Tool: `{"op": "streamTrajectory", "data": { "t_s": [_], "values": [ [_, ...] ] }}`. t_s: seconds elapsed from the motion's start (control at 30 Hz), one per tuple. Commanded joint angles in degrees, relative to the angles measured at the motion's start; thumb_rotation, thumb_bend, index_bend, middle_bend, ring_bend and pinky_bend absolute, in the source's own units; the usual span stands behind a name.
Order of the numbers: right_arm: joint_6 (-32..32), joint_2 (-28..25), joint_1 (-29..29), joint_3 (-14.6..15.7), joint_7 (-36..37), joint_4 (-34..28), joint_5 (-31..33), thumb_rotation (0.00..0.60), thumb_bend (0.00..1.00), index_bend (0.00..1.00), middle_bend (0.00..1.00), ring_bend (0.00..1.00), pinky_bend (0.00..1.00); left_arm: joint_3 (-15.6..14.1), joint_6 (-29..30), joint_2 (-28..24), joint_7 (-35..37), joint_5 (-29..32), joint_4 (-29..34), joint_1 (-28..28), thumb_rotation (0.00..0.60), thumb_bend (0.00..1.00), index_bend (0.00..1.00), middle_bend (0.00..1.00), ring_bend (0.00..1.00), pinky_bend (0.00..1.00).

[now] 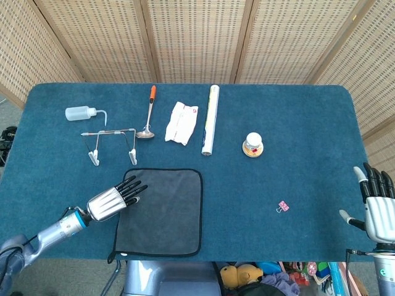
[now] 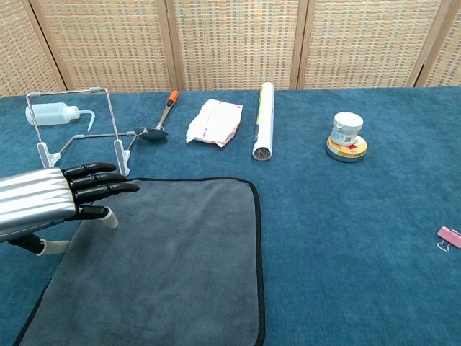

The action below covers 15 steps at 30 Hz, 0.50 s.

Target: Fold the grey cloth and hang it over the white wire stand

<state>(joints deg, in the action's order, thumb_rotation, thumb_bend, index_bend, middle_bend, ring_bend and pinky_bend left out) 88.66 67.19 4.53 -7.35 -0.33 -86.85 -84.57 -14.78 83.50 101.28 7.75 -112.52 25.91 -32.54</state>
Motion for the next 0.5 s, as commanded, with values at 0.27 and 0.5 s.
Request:
{"op": "streamTrajectory", "data": {
  "t_s": [0.27, 0.5],
  "values": [
    [0.1, -0.3, -0.1, 0.0, 0.7, -0.2, -0.1, 0.600, 0.00, 0.00, 0.00, 0.00, 0.00, -0.5, 0.2, 0.1, -1.0, 0.5, 0.7, -0.3, 0.600, 0.32, 0.40, 0.00, 0.00, 0.00],
    [0.2, -0.5, -0.2, 0.1, 1.1, -0.4, -0.3, 0.600, 0.00, 0.00, 0.00, 0.00, 0.00, -0.7, 0.5, -0.3, -1.7, 0.6, 1.4, -0.7, 0.600, 0.33, 0.44, 0.00, 0.00, 0.00]
  ]
}}
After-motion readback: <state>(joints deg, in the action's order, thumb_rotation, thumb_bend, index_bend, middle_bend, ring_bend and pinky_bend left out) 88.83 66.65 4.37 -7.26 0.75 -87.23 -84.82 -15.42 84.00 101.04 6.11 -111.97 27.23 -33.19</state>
